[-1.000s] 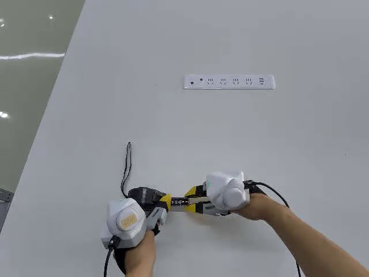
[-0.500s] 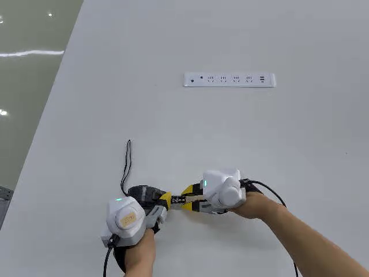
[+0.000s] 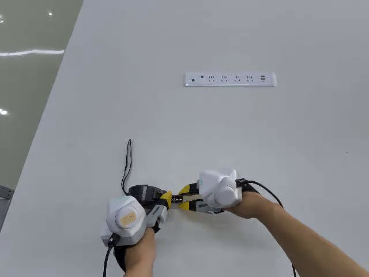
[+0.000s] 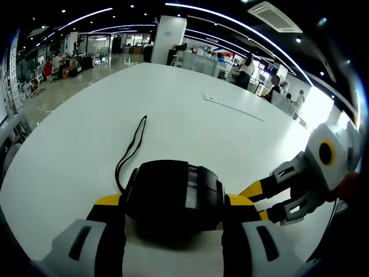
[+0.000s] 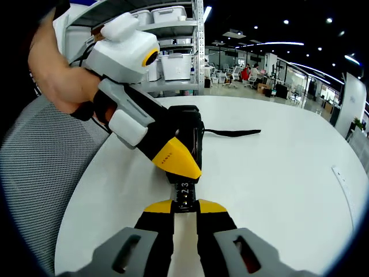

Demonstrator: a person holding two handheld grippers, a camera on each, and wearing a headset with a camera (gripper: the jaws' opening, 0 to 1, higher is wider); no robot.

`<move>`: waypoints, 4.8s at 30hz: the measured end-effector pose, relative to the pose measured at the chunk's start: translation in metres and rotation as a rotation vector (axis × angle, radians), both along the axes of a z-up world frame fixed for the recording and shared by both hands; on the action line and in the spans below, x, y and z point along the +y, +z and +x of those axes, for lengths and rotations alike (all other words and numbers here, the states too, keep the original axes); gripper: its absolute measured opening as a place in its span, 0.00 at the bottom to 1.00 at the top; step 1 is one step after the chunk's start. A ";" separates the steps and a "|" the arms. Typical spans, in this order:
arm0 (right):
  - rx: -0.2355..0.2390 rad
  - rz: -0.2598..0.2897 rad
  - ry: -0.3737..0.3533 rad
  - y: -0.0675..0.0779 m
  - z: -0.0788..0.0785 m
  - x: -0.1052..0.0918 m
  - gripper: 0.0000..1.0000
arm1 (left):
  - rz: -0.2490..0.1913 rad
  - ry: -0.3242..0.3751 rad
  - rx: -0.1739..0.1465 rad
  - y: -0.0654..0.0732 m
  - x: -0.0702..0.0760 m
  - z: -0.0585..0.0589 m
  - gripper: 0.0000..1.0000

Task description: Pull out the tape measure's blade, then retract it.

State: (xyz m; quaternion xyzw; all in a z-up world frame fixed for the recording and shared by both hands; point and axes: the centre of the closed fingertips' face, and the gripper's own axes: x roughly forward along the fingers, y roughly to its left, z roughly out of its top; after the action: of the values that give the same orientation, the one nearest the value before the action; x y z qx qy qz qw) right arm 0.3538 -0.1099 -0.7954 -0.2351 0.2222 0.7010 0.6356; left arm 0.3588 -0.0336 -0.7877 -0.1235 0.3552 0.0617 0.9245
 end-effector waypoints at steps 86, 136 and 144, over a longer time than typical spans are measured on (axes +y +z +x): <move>-0.012 0.001 -0.038 -0.010 -0.003 0.022 0.15 | 0.030 -0.026 0.045 -0.002 -0.005 -0.001 0.68; 0.037 -0.011 -0.257 0.014 -0.015 -0.028 0.59 | 0.118 -0.643 0.051 0.018 -0.021 -0.026 0.84; 0.042 -0.004 -0.319 0.021 -0.013 -0.049 0.64 | 0.151 -0.721 0.043 0.022 -0.015 -0.032 0.86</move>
State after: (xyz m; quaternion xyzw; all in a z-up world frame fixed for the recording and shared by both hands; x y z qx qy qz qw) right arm 0.3403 -0.1589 -0.7741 -0.1834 0.2715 0.5957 0.7334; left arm 0.3266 -0.0483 -0.7659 0.0795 0.3897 -0.2396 0.8857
